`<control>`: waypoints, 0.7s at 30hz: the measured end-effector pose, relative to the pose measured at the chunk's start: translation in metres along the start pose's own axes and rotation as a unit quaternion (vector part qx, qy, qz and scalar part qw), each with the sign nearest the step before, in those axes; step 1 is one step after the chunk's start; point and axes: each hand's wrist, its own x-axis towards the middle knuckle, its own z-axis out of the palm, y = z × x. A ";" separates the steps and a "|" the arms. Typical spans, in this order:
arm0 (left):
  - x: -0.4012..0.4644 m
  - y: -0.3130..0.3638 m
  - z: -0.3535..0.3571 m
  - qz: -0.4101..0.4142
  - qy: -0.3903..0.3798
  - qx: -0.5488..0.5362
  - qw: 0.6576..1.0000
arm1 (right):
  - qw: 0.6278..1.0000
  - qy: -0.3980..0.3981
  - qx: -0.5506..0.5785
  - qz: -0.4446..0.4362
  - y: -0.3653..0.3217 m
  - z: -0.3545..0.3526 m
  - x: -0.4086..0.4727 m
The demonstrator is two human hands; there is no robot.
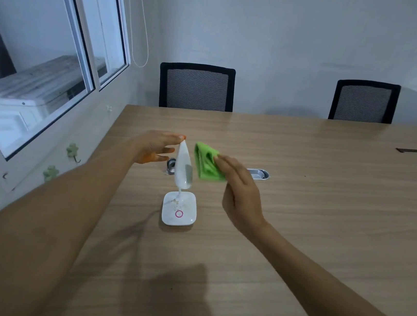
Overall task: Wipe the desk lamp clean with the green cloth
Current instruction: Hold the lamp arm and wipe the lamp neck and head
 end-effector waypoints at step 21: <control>0.002 -0.002 0.001 0.006 0.017 -0.002 1.000 | 0.988 0.025 0.063 0.137 -0.015 0.029 0.002</control>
